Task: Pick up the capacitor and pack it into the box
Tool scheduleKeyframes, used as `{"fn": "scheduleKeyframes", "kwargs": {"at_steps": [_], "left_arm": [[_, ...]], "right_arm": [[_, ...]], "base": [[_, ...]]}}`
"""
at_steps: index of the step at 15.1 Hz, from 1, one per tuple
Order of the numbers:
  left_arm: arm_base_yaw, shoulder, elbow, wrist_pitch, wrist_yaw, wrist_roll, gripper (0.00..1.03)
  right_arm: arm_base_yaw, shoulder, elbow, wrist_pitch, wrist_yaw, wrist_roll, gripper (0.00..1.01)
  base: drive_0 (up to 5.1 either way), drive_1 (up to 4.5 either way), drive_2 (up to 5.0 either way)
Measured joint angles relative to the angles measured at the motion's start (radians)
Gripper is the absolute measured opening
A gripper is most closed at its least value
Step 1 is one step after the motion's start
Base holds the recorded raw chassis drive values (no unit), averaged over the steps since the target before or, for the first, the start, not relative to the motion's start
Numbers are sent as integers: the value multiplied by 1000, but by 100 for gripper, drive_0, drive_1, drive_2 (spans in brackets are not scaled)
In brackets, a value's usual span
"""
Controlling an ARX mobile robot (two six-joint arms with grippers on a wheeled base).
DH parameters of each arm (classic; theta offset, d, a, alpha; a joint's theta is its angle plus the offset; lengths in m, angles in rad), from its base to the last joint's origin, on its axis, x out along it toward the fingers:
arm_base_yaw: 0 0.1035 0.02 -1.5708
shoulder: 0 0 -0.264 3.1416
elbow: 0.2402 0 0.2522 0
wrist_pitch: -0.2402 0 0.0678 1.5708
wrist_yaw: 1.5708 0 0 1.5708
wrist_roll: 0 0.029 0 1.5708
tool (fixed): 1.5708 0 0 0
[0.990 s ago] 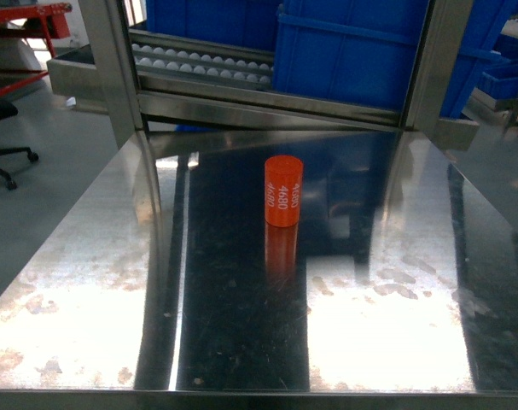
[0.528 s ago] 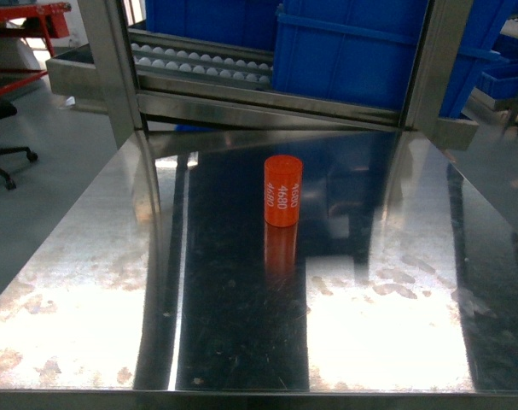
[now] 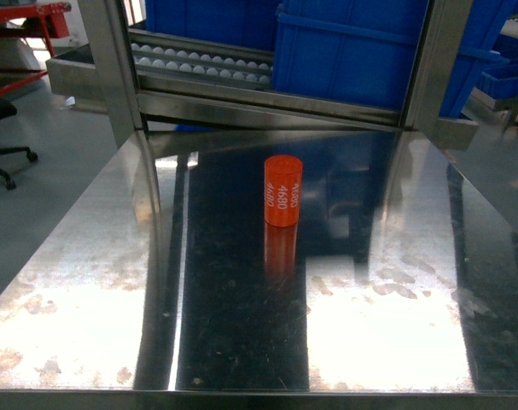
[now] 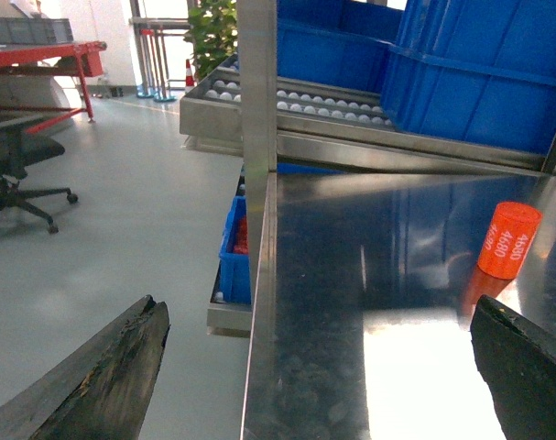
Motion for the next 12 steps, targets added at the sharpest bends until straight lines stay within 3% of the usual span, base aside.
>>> {"fn": "scheduleKeyframes", "kwargs": {"at_steps": [6, 7, 8, 9, 11, 12], "left_arm": [[0, 0, 0, 0, 0, 0, 98], [-52, 34, 5, -14, -127, -12, 98], [-100, 161, 7, 81, -254, -24, 98], [-80, 292, 8, 207, -278, -31, 98], [-29, 629, 76, 530, -214, -41, 98], [-42, 851, 168, 708, -152, -43, 98]], "right_arm": [[0, 0, 0, 0, 0, 0, 98], [0, 0, 0, 0, 0, 0, 98], [0, 0, 0, 0, 0, 0, 98], [0, 0, 0, 0, 0, 0, 98], [0, 0, 0, 0, 0, 0, 98], [0, 0, 0, 0, 0, 0, 98]], "base": [[0, 0, 0], [0, 0, 0], [0, 0, 0], [0, 0, 0], [0, 0, 0], [0, 0, 0]]}}
